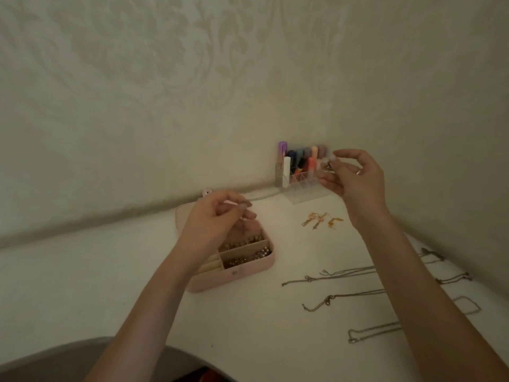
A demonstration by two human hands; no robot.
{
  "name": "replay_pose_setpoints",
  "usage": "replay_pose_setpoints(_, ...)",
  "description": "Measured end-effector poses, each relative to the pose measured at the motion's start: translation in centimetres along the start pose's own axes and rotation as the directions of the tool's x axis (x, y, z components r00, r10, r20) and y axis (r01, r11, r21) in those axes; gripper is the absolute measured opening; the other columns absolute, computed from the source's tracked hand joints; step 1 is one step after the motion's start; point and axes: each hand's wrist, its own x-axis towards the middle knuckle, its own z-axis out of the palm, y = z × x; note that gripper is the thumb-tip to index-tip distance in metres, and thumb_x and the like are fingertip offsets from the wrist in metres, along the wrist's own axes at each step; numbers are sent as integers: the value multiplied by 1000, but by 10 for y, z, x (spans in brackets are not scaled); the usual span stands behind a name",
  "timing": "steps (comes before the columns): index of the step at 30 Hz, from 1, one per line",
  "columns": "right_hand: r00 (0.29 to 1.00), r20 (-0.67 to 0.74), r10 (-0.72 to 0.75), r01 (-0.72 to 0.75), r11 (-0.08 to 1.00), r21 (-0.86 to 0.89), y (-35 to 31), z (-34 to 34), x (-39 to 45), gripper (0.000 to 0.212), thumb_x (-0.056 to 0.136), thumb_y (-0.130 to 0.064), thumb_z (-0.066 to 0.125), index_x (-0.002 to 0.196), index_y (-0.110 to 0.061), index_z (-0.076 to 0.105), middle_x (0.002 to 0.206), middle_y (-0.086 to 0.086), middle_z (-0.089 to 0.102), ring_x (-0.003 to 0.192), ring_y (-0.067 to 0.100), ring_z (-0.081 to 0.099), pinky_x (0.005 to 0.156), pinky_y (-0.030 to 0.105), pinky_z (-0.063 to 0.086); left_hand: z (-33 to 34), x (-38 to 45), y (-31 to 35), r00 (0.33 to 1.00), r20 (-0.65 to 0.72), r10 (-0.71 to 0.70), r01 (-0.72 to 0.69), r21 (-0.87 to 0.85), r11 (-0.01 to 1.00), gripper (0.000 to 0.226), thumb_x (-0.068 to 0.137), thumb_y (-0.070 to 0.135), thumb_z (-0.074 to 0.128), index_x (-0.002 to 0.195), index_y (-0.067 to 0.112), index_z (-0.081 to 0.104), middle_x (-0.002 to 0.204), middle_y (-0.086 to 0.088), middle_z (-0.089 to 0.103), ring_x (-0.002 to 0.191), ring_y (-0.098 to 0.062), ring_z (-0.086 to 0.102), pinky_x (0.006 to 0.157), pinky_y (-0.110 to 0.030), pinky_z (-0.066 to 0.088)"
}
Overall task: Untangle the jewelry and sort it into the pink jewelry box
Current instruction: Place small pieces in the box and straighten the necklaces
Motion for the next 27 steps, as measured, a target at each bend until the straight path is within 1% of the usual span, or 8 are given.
replay_pose_setpoints(2,1000,23,8,-7,1000,-18,3,0,-3,11,89,-8,63,98,-8,57,64,4,71,57,14,69,56,21,55,-2,1,10,1000,-1,24,-24,-10,1000,12,93,3,53,84,7,61,70,-5,71,58,-14,68,50,-21,53)
replay_pose_setpoints(6,999,49,24,-22,999,-43,5,-2,-6,7,90,-6,61,96,-8,57,62,4,70,56,13,68,57,21,55,-4,2,18,998,-7,62,-62,-6,998,13,93,1,52,84,6,60,71,-9,69,61,-17,69,52,-24,55)
replay_pose_setpoints(10,996,82,43,-37,997,-74,9,-1,-9,7,90,-2,60,95,-7,57,63,4,69,55,14,68,56,23,56,-3,1,17,998,-14,60,-60,12,998,13,94,1,51,86,6,60,74,-12,68,61,-17,70,53,-24,56)
replay_pose_setpoints(15,995,88,53,-46,995,-87,10,0,-10,8,90,-2,60,95,-6,58,74,12,67,56,15,68,57,23,56,-3,-1,13,999,-24,40,-39,21,999,15,94,0,51,84,7,61,73,-12,67,59,-16,69,52,-22,55)
replay_pose_setpoints(20,994,92,58,-50,995,-83,8,0,-10,9,89,-1,60,88,-9,59,70,8,69,55,14,67,56,23,57,-1,-1,11,999,-21,29,-28,61,998,17,94,0,51,83,7,61,73,-10,68,58,-14,69,50,-20,52)
replay_pose_setpoints(24,994,91,63,-55,995,-86,8,0,-10,8,89,-1,61,88,-9,59,72,9,68,55,15,68,55,23,56,-2,0,12,999,-20,34,-32,61,998,16,94,0,50,84,6,61,76,-13,68,60,-15,69,54,-23,55)
replay_pose_setpoints(27,993,96,61,-53,994,-91,9,-1,-10,8,89,-1,61,87,-9,59,69,6,69,55,15,67,55,23,56,-2,-1,11,1000,-16,26,-24,93,995,16,93,1,51,83,6,62,75,-12,69,60,-15,69,53,-21,55)
